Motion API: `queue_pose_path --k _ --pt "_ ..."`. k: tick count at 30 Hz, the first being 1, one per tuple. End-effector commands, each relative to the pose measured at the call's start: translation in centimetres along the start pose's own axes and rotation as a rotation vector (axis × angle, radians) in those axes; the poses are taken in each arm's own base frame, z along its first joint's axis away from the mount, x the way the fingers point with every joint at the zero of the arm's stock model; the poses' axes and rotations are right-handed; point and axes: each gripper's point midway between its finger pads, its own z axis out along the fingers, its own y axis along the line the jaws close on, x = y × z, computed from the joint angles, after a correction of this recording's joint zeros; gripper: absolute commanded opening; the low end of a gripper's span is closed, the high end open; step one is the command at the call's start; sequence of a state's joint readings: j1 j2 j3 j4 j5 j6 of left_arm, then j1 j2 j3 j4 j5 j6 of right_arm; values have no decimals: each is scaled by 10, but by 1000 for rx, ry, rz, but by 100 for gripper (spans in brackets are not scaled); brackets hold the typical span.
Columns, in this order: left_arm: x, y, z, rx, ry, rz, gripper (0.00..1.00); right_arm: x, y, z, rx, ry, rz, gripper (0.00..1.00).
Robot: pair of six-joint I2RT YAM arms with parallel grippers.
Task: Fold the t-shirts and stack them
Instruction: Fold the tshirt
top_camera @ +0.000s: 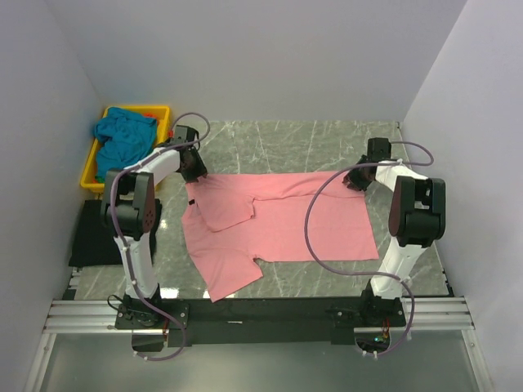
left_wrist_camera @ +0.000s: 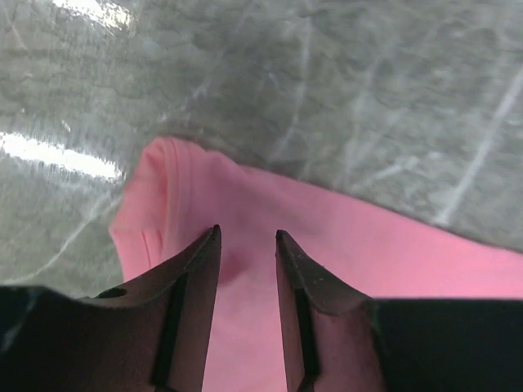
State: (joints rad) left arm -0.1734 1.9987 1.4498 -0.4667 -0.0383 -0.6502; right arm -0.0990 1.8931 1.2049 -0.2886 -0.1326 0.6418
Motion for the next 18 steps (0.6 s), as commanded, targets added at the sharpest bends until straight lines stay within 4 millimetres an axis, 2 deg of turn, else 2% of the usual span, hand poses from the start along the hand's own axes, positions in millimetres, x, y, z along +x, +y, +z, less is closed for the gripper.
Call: queue_pose_path --k 1,6,12,18 --pt "-17 -2 8 -26 -34 -16 38 -18 1 2 10 -27 5 33" --pt "-10 19 33 -104 7 -23 37 -18 -1 10 31 -5 11 33" --pt "-14 31 45 -134 19 -41 36 -24 -5 22 63 23 11 33" --pt "-29 32 52 -141 14 -66 38 -33 -6 36 88 34 0 32"
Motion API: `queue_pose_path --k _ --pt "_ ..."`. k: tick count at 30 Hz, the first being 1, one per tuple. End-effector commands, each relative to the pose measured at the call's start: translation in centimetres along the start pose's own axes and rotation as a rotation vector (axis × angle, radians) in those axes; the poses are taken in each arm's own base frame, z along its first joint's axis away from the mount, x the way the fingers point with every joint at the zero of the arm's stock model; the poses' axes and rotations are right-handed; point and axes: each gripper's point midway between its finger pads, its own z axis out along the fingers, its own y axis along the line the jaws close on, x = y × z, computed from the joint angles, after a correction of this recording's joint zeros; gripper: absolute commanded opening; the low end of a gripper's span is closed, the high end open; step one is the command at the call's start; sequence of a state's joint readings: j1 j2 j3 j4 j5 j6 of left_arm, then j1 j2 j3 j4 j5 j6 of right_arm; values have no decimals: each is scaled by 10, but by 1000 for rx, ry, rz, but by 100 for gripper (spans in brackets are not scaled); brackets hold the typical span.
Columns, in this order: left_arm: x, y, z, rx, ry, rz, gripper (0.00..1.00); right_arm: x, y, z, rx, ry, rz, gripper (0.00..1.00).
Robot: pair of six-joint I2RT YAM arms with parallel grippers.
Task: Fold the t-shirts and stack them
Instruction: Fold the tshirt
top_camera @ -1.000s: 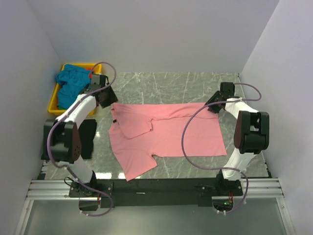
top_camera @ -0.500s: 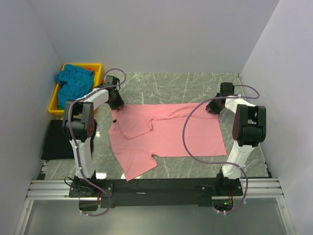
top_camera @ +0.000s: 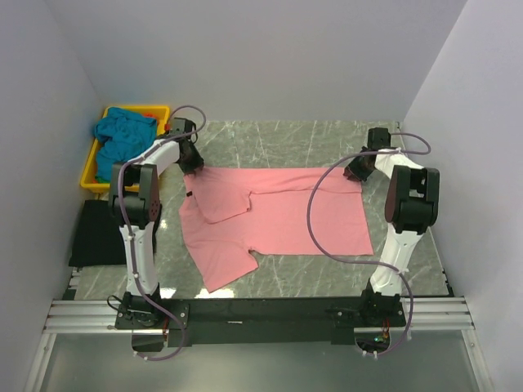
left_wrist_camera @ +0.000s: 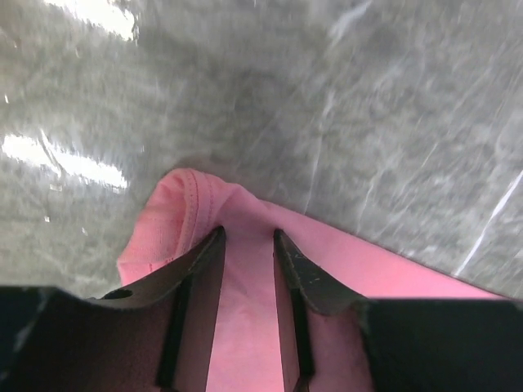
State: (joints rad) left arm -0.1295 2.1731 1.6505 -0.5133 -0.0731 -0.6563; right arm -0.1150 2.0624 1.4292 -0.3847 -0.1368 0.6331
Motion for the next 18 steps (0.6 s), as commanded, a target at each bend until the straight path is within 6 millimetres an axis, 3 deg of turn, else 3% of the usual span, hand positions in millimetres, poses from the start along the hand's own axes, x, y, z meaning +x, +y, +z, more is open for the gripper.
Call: queue_pose_path --k 1,6,9,12,15,17,18 --pt "1 22 18 -82 32 -28 38 -11 -13 13 63 3 -9 32" --pt "-11 13 21 -66 23 -37 45 -30 -5 20 53 -8 -14 33" --pt "-22 4 13 -38 1 -37 54 -50 11 8 14 -52 -36 33" --pt "-38 -8 -8 6 -41 -39 63 -64 25 -15 -19 -102 -60 35" --pt "-57 -23 -42 63 -93 -41 70 -71 36 -48 -38 -154 -93 40" --pt "-70 -33 -76 104 -147 -36 72 -68 39 -74 -49 -179 -109 48" --pt "-78 -39 -101 131 -188 -36 73 -64 40 -81 -50 -185 -125 54"
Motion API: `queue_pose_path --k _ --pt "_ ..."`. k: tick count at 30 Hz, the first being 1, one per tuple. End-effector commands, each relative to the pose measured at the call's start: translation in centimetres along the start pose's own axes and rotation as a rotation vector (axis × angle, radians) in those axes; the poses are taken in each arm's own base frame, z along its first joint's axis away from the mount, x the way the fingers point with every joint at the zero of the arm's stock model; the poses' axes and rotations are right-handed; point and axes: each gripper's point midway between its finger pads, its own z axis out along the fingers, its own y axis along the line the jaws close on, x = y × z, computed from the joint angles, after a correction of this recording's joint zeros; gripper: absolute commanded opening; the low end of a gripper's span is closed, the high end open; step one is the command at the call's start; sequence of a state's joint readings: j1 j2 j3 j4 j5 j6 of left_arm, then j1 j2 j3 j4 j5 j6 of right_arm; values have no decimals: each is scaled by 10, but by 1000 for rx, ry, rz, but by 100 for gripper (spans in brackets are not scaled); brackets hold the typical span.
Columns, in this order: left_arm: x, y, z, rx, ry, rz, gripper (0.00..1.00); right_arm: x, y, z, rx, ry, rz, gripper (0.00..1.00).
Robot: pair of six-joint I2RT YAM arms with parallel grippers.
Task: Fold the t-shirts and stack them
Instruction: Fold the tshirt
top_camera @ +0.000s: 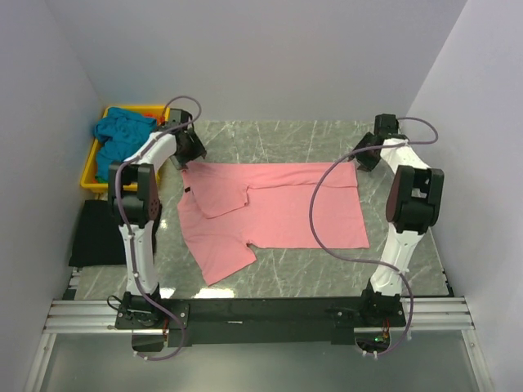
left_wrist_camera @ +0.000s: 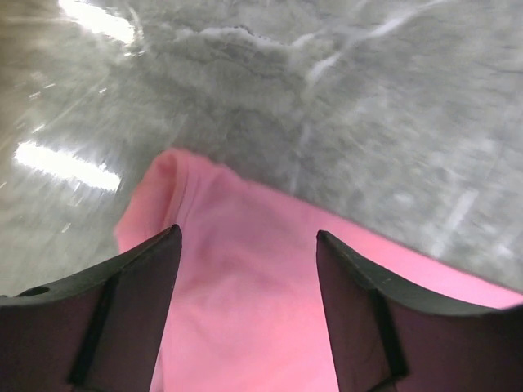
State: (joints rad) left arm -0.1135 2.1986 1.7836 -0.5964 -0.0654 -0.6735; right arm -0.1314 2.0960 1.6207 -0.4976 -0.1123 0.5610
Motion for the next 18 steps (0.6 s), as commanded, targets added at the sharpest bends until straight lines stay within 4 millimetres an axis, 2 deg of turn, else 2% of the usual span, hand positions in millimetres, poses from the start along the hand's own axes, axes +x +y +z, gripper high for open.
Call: queue_pose_path --k 1,2,3,4,5,6,8,9,10,11,13,14,15,16,17,18 --pt "-46 -33 -97 126 -169 7 74 -20 21 -77 -51 -139 -69 56" --pt "-44 -33 -107 124 -182 12 75 -15 20 -83 -49 -139 -75 58" --pt "-48 -36 -135 148 -222 10 76 -10 17 -89 -37 -146 -88 61" --pt "-31 -31 -138 128 -200 24 76 3 16 -101 -36 -142 -107 61" --pt "-25 -26 -146 118 -202 27 78 10 13 -106 -31 -140 -117 63" --pt "-10 -18 -161 107 -203 38 78 23 7 -115 -23 -141 -125 63" --pt "13 -3 -172 74 -179 46 79 44 11 -123 -44 -132 -160 63" --pt "29 13 -179 49 -174 39 78 58 7 -130 -49 -127 -174 64" --pt "42 18 -183 40 -165 48 77 64 4 -133 -41 -130 -180 64" --pt "54 28 -185 21 -150 50 77 83 14 -136 -67 -111 -220 64" --pt "83 50 -191 -13 -127 51 77 104 8 -143 -57 -115 -249 64" --pt "94 59 -192 -29 -113 54 76 118 12 -146 -70 -103 -272 64" --pt "100 64 -200 -20 -121 36 75 130 4 -150 -66 -98 -283 64" --pt "120 78 -193 -42 -80 46 75 138 -1 -151 -63 -93 -290 64" --pt "128 84 -192 -49 -70 42 74 147 -6 -152 -59 -92 -301 64" --pt "141 96 -189 -66 -55 34 74 160 -20 -152 -50 -80 -306 64"
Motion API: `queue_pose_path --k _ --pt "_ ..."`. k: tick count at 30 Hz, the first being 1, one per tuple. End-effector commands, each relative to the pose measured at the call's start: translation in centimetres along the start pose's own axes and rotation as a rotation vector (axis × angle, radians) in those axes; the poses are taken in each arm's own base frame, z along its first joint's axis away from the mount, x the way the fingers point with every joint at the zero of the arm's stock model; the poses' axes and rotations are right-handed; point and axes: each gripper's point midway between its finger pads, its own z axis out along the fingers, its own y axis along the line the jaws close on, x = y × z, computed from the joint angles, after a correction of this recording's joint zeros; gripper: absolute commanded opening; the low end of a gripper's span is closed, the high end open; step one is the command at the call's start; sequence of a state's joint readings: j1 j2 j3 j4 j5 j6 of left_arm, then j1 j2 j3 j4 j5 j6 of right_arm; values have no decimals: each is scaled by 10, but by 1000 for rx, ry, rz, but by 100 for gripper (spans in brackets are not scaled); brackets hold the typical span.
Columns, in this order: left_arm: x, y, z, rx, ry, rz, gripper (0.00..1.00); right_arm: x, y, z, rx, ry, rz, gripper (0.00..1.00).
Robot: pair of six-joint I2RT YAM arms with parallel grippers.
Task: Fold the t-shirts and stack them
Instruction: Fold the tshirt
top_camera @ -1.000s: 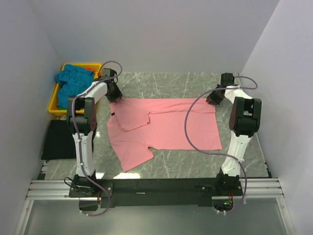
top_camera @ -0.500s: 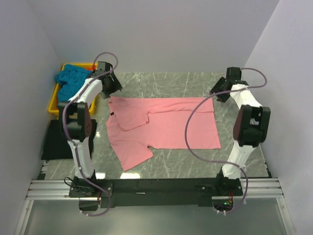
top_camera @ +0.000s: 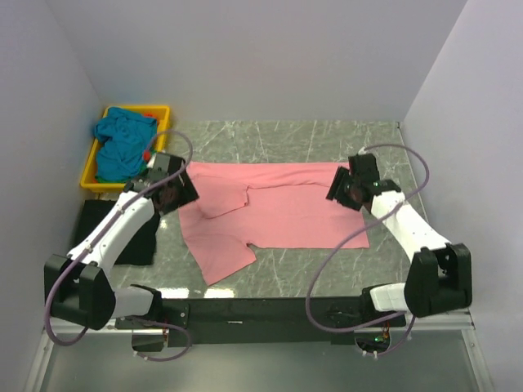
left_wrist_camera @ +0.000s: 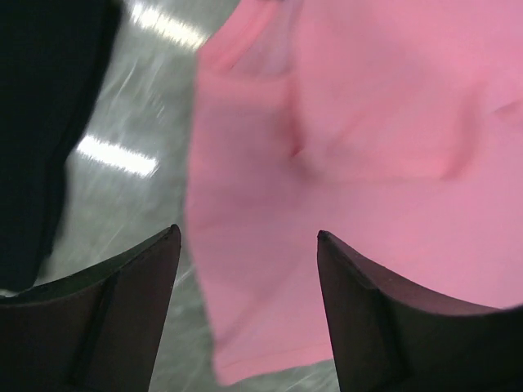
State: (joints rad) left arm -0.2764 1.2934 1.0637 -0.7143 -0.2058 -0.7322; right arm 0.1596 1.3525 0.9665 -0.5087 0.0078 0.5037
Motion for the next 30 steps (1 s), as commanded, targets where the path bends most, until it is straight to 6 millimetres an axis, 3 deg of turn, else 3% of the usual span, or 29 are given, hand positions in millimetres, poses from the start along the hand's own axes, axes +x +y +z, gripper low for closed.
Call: queue_pose_path --k 1,6,9,15,30 --pt "38 36 1 -90 50 -29 73 23 -23 -11 45 -36 -12 64" --pt "66 48 20 -110 100 -50 69 64 -63 -11 128 -15 -41 63" --pt "72 52 37 -161 127 -53 61 77 -68 -6 105 3 -8 60" --pt "85 55 57 -187 160 -59 52 74 -81 -6 131 -7 38 59" --pt "102 71 67 -240 195 -45 50 70 -103 -6 208 -31 114 58"
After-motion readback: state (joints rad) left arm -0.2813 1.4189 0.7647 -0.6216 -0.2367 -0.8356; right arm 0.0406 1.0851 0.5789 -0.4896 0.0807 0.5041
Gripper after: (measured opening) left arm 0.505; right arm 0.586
